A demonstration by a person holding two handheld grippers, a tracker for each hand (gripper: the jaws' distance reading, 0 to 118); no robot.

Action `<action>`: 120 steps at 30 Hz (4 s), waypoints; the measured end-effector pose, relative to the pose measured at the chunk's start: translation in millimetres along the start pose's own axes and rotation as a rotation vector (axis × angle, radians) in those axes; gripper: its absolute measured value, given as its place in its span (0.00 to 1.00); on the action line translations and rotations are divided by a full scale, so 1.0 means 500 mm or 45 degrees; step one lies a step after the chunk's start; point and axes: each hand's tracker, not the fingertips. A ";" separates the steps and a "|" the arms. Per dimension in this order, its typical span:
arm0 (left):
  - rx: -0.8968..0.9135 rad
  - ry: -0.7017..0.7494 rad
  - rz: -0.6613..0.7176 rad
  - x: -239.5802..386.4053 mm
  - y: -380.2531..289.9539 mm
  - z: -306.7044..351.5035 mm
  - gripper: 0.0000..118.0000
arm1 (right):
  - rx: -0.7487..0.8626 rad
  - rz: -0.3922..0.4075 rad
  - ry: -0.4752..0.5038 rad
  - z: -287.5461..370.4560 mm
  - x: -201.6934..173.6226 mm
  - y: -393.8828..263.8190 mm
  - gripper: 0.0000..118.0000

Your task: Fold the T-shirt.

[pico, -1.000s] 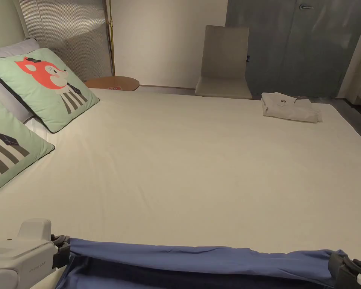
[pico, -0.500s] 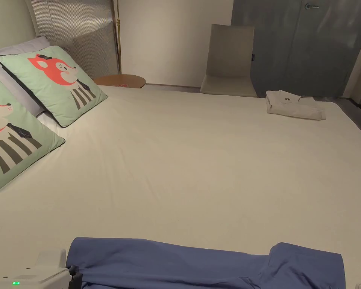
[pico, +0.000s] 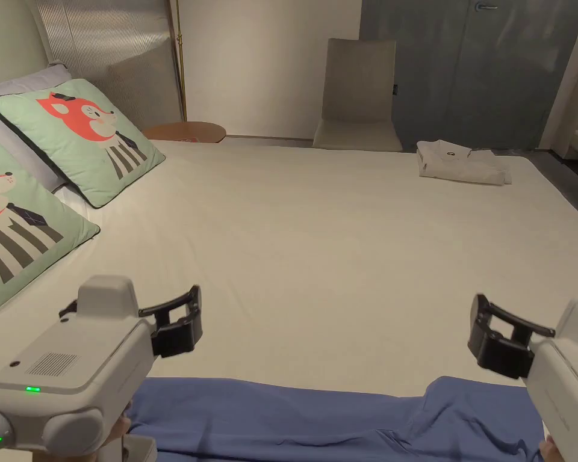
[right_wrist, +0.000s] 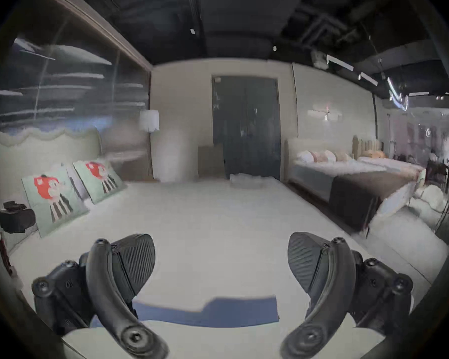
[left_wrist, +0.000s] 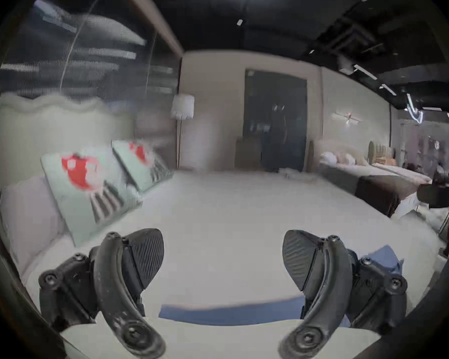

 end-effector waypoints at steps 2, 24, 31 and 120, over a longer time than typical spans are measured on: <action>0.078 0.006 -0.059 0.029 0.021 0.005 0.81 | 0.081 0.030 0.003 0.007 -0.024 0.027 0.91; -0.032 -0.133 0.207 -0.005 0.012 -0.035 0.00 | 0.140 0.080 0.024 -0.013 -0.054 0.030 0.00; -0.445 -0.384 0.701 -0.208 -0.080 -0.083 0.00 | 0.099 0.086 0.042 -0.020 -0.061 0.006 0.00; -0.600 -0.032 0.017 0.062 -0.275 -0.068 0.00 | -0.130 0.022 0.049 -0.011 -0.005 -0.070 0.00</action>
